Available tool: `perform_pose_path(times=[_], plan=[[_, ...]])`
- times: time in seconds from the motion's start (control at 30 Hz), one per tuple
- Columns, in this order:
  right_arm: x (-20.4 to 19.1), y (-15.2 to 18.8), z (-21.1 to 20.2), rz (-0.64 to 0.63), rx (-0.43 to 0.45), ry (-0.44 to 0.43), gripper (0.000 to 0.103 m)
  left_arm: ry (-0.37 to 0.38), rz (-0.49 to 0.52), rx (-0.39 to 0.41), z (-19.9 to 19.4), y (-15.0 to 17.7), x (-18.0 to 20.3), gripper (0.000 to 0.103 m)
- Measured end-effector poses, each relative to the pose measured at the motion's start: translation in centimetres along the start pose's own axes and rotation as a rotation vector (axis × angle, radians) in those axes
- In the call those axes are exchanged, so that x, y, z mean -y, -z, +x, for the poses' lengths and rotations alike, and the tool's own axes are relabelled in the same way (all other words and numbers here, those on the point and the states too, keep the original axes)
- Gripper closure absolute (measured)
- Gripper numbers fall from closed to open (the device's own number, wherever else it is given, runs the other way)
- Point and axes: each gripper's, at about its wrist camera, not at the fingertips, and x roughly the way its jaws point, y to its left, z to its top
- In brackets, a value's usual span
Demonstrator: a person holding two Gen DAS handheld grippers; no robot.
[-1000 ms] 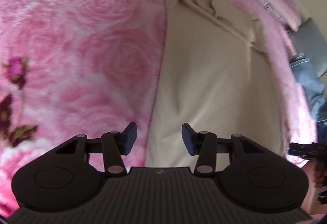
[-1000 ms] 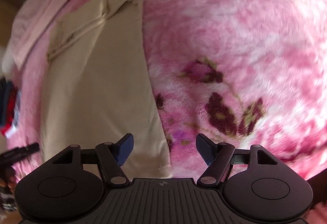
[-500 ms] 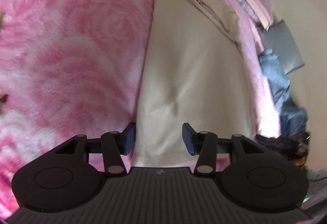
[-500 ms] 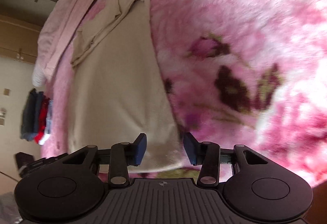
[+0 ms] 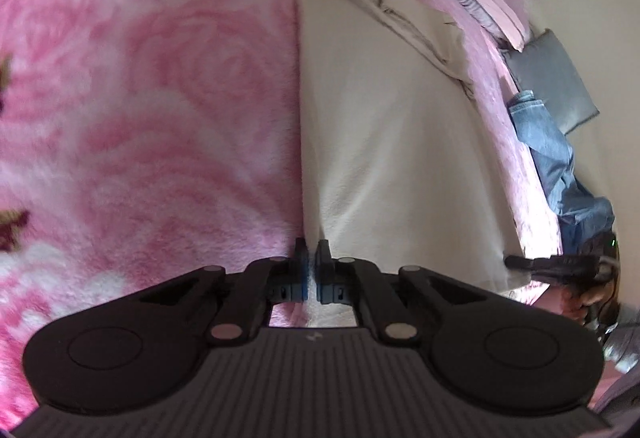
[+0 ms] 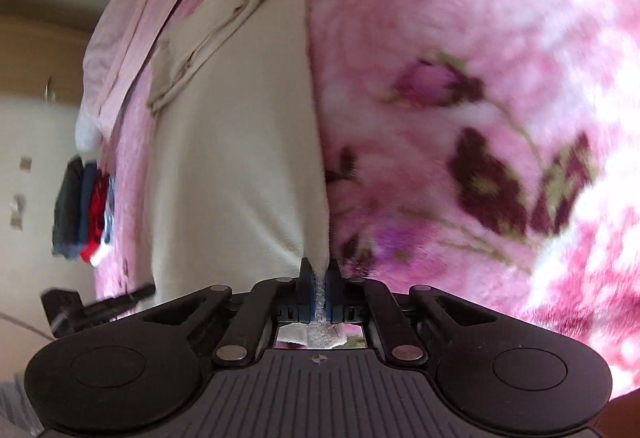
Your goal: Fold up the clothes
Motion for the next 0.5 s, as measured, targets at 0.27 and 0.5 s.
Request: perform_pose_path(times=[0.27, 0.5], plan=[[-1.0, 0.4, -3.1, -0.036, -0.009, -0.018, 0.101, 0.027, 0.037, -0.012, -3.5, 0.4, 0.9, 0.102], [-0.3, 4.0, -4.8, 0.007, -0.123, 0.023, 0.101, 0.012, -0.047, -0.083, -5.6, 5.6, 1.7, 0.102]])
